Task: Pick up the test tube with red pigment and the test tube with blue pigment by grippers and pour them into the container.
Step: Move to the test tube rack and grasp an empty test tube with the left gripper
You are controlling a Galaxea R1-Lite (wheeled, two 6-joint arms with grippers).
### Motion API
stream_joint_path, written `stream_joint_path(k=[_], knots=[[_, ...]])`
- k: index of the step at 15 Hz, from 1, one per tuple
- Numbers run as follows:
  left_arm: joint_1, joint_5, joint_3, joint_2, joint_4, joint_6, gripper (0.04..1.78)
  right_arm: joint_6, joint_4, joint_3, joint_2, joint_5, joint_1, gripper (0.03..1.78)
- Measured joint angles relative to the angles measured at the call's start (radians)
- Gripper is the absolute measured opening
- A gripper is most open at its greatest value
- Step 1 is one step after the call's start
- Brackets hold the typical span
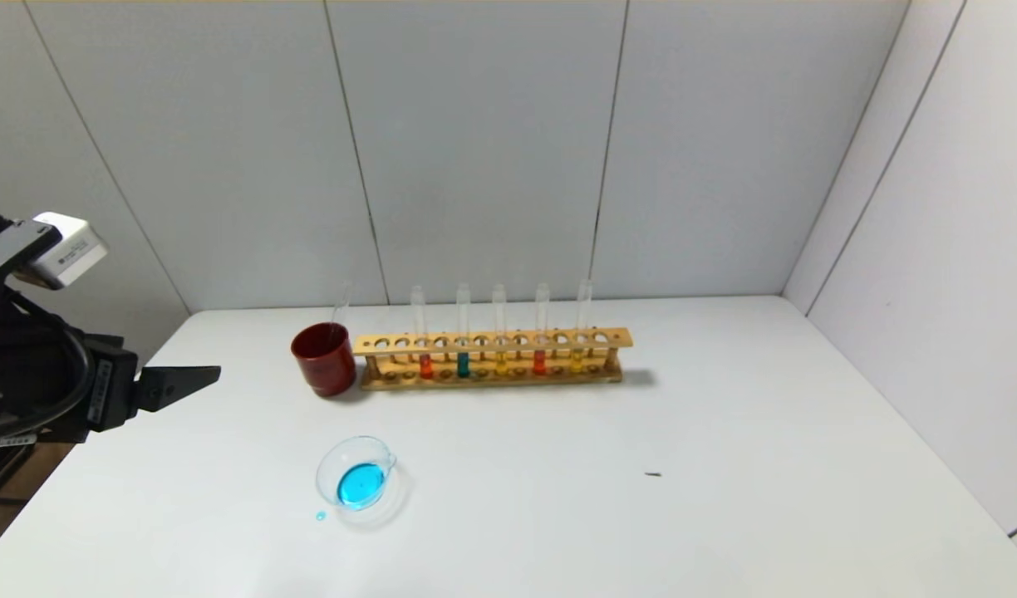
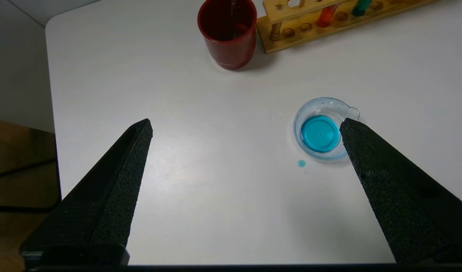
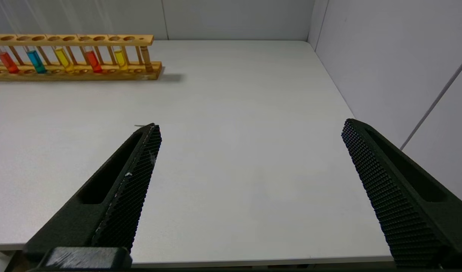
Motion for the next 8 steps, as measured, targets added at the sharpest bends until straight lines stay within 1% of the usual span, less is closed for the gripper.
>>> stream_joint_path(k=[5, 8], knots=[[-0.004, -0.003, 0.03, 0.023, -0.042, -0.03, 1.75, 0.0, 0.0, 0.0, 0.0, 0.0, 0.0, 1.75], [-0.024, -0.007, 0.028, 0.077, -0.139, -0.084, 1.75, 0.0, 0.0, 0.0, 0.0, 0.0, 0.0, 1.75]])
